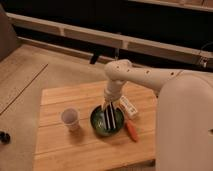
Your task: Place the eraser on the white sponge
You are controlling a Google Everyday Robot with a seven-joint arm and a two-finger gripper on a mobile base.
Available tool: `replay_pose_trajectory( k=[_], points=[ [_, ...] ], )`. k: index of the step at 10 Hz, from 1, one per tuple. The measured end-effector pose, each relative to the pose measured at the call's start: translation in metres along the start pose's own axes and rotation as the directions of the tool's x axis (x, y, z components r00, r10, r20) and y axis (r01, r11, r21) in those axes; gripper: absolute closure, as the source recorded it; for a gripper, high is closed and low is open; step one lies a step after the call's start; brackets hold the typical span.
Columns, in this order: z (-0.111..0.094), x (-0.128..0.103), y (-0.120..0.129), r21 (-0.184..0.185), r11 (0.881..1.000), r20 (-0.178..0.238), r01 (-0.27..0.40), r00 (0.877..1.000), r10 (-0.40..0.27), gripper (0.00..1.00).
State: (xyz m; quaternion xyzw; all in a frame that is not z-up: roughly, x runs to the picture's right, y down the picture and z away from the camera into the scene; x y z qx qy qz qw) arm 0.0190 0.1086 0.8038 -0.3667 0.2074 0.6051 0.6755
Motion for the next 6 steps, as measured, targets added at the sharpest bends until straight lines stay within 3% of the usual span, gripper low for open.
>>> replay_pose_trajectory(
  k=[3,6],
  points=[
    [0.0093,0.0034,0.007,-0.019,1.0,-0.034,-0.009,0.999,0.009,0.2],
    [0.0099,0.0038,0.0087,-0.022,1.0,-0.037,-0.004,0.999,0.003,0.2]
  ],
)
